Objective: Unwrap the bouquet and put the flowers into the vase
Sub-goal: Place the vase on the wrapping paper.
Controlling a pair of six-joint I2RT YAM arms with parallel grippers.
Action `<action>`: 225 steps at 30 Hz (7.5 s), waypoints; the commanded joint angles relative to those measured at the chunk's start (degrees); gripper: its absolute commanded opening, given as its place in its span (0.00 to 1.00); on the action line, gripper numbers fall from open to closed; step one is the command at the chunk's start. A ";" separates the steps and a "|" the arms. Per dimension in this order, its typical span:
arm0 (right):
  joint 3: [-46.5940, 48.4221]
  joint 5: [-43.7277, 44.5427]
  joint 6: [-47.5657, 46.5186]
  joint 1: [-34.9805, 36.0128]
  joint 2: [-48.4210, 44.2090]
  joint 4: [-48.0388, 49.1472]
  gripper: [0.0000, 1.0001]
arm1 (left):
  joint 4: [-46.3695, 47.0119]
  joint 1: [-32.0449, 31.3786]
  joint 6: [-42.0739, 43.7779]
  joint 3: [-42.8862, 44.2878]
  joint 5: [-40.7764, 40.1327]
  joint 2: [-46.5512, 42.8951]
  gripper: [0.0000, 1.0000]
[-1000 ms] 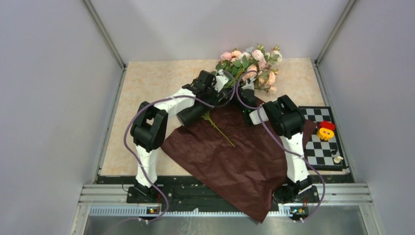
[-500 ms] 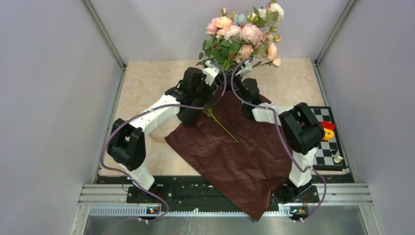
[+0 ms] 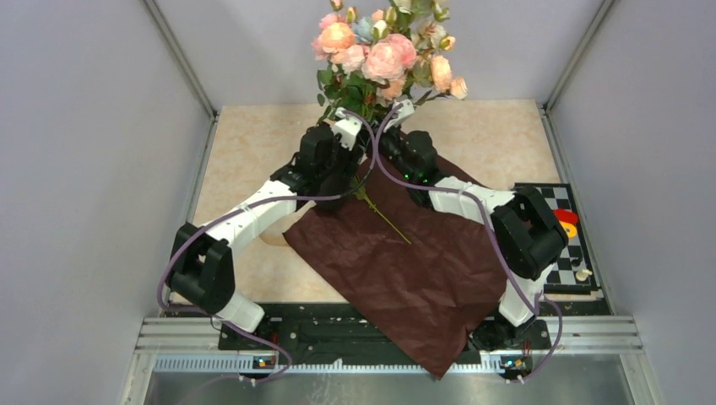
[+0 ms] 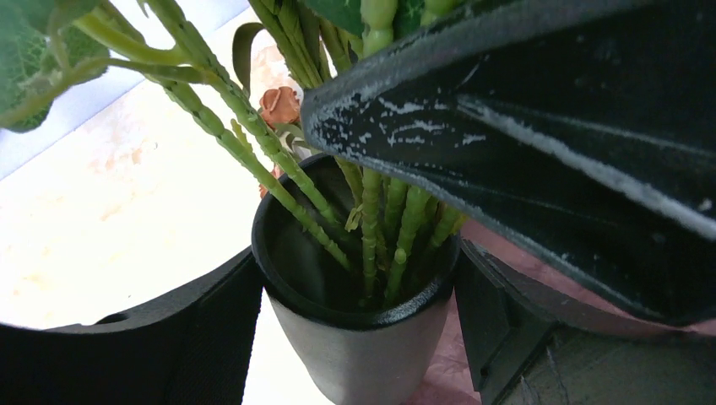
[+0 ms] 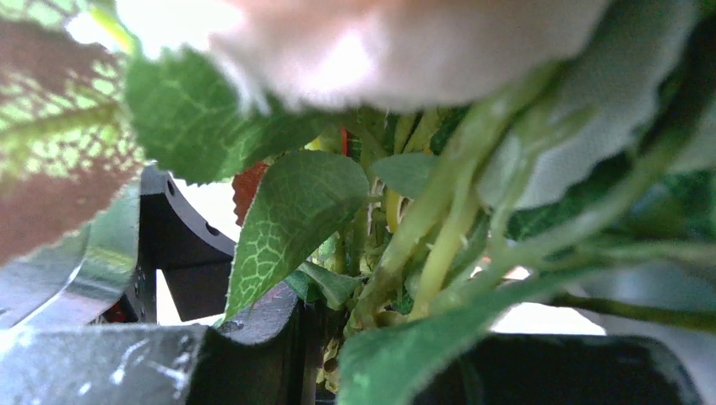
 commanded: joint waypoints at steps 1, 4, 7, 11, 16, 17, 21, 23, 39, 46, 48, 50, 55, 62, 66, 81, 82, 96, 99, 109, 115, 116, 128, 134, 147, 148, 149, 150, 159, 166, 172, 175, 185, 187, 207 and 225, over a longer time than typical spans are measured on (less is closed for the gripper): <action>6.41 -4.91 -7.38 5.54 -5.60 1.65 0.00 | 19.54 0.98 -2.15 -1.83 -1.50 -6.49 0.00; 8.18 -4.74 -10.99 7.51 -5.28 -0.96 0.00 | 23.39 1.85 -4.18 -5.22 -1.21 -8.60 0.00; 10.86 -4.59 -14.42 9.80 -4.24 -3.28 0.00 | 26.74 3.13 -5.70 -8.04 -0.72 -10.71 0.00; 13.97 -4.30 -18.12 12.23 -2.31 -5.84 0.00 | 32.58 6.52 -10.63 -13.41 3.28 -12.80 0.00; 17.34 -4.62 -19.96 13.76 0.08 -8.62 0.00 | 38.73 8.30 -14.04 -17.20 4.56 -14.05 0.00; 17.39 -4.82 -19.87 13.91 0.36 -8.58 0.00 | 39.47 8.38 -14.02 -18.06 4.55 -14.28 0.00; 16.26 -5.29 -20.28 15.02 1.39 -8.58 0.00 | 46.64 8.69 -14.35 -24.68 3.47 -15.33 0.00; 14.49 -4.74 -20.90 15.80 1.50 -7.99 0.00 | 49.44 8.67 -14.77 -28.09 2.85 -16.03 0.00; 4.62 -0.88 -23.45 18.70 -2.12 -7.37 0.02 | 42.19 8.67 -14.10 -34.90 0.79 -24.85 0.55; 3.59 -0.90 -23.02 18.69 -2.80 -7.29 0.15 | 37.22 8.67 -14.21 -35.27 0.39 -28.79 0.73; 3.32 -1.08 -22.60 18.71 -2.85 -7.11 0.18 | 36.75 8.66 -14.48 -35.71 0.38 -29.61 0.76; 3.10 -1.11 -22.47 18.70 -2.79 -6.91 0.18 | 36.23 8.66 -14.58 -36.00 0.35 -30.21 0.80; 2.35 -1.09 -22.37 18.73 -3.04 -6.75 0.18 | 34.68 8.67 -14.83 -36.13 -0.01 -31.41 0.93; 1.52 -1.30 -22.24 18.76 -3.33 -6.62 0.19 | 31.28 8.68 -15.30 -36.76 -0.66 -34.29 0.99; 1.24 -1.80 -21.90 18.79 -3.37 -6.32 0.18 | 28.00 8.74 -16.40 -37.73 -1.14 -37.32 0.99; -0.39 -1.11 -21.91 19.20 -3.58 -6.63 0.19 | 3.92 8.72 -23.88 -35.42 -2.55 -50.25 0.99; -0.48 -1.11 -21.93 19.23 -3.59 -6.65 0.19 | 2.86 8.70 -24.41 -34.71 -2.75 -50.37 0.99; -3.64 -0.59 -21.63 20.38 -3.47 -6.68 0.20 | 9.36 8.81 -34.13 -35.86 -3.92 -54.82 0.99; -3.62 -0.51 -21.67 20.70 -3.01 -6.67 0.21 | 11.33 8.75 -33.60 -36.04 -4.66 -54.76 0.99; -3.73 0.53 -19.99 20.88 -1.10 -7.34 0.21 | 14.74 8.76 -28.43 -34.54 -9.09 -48.18 0.87; -4.19 0.35 -19.36 20.81 -0.52 -7.39 0.25 | 19.39 8.75 -25.62 -35.90 -8.06 -45.47 0.69; -4.31 0.30 -19.24 20.84 -0.52 -7.29 0.25 | 20.06 8.81 -25.36 -36.31 -8.06 -45.40 0.68; -6.07 0.21 -17.86 20.84 -0.25 -7.04 0.33 | 30.87 8.76 -21.47 -40.44 -6.97 -42.04 0.45; -6.97 0.22 -17.48 20.85 -0.67 -6.97 0.39 | 32.25 8.75 -21.38 -40.83 -6.14 -41.03 0.32; -8.99 0.37 -16.49 20.80 -1.58 -6.08 0.54 | 32.11 8.79 -20.76 -40.98 -6.39 -40.92 0.23; -9.36 0.45 -16.37 20.80 -1.77 -5.91 0.55 | 32.10 8.78 -20.76 -40.96 -6.26 -40.88 0.22; -9.62 0.45 -16.26 20.84 -2.00 -5.84 0.57 | 32.10 8.81 -20.69 -40.94 -6.27 -40.89 0.22; -9.85 0.53 -16.24 20.80 -2.24 -5.75 0.58 | 32.02 8.81 -20.67 -40.94 -6.30 -40.91 0.21; -12.68 1.54 -15.60 20.84 -4.66 -4.69 0.70 | 31.85 8.79 -20.54 -40.81 -7.12 -41.10 0.21; -15.11 2.00 -14.51 20.85 -6.15 -3.72 0.77 | 31.50 8.76 -20.45 -40.42 -7.71 -40.57 0.20; -16.21 2.16 -14.39 20.91 -6.62 -3.43 0.80 | 31.49 8.79 -20.37 -40.24 -7.70 -40.02 0.20; -16.56 2.12 -14.34 20.89 -6.75 -3.54 0.80 | 31.45 8.77 -20.25 -40.15 -7.94 -40.18 0.21; -18.46 2.66 -14.16 21.20 -8.08 -3.02 0.80 | 31.06 8.83 -19.60 -40.43 -8.83 -41.24 0.35; -18.59 2.59 -14.04 21.24 -8.12 -2.96 0.80 | 30.96 8.76 -19.57 -40.41 -9.02 -41.21 0.35; -21.45 3.64 -13.98 21.33 -12.90 -3.91 0.80 | 26.57 8.80 -20.35 -40.06 -7.51 -46.13 0.72; -25.99 15.07 -13.00 21.24 -34.95 -21.23 0.82 | 4.06 8.82 -25.41 -35.78 -5.98 -56.65 0.99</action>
